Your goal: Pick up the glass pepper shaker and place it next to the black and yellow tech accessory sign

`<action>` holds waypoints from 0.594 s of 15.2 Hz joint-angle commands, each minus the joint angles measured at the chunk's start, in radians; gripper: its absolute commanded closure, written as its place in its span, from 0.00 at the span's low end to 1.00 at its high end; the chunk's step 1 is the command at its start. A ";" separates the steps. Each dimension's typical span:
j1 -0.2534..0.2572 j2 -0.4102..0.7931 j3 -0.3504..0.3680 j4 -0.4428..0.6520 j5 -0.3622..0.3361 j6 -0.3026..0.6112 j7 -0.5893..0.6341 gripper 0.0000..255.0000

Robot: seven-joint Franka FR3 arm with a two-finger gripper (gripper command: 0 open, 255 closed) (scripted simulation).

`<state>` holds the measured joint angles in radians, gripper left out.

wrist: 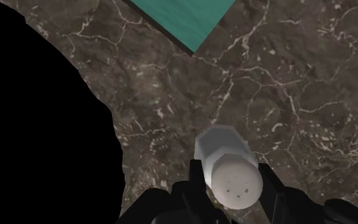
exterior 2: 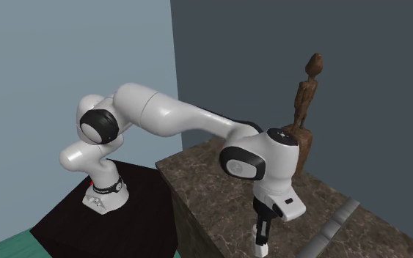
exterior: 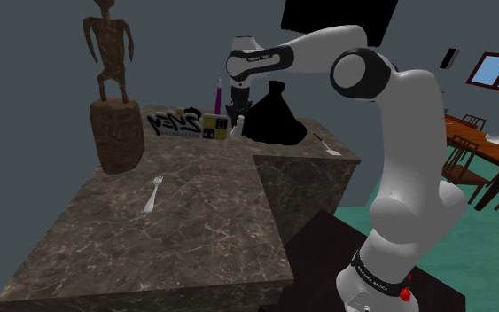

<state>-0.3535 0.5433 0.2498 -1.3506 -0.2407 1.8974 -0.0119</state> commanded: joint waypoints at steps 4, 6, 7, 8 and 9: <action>-0.003 0.012 -0.003 -0.048 -0.006 0.061 0.009 1.00; -0.003 0.019 -0.005 -0.064 -0.009 0.083 0.013 1.00; -0.003 0.023 -0.005 -0.072 -0.011 0.094 0.015 1.00; -0.003 0.027 -0.006 -0.079 -0.013 0.105 0.017 1.00; -0.003 0.031 -0.007 -0.086 -0.014 0.116 0.019 1.00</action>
<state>-0.3572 0.5675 0.2437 -1.4346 -0.2531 2.0039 0.0052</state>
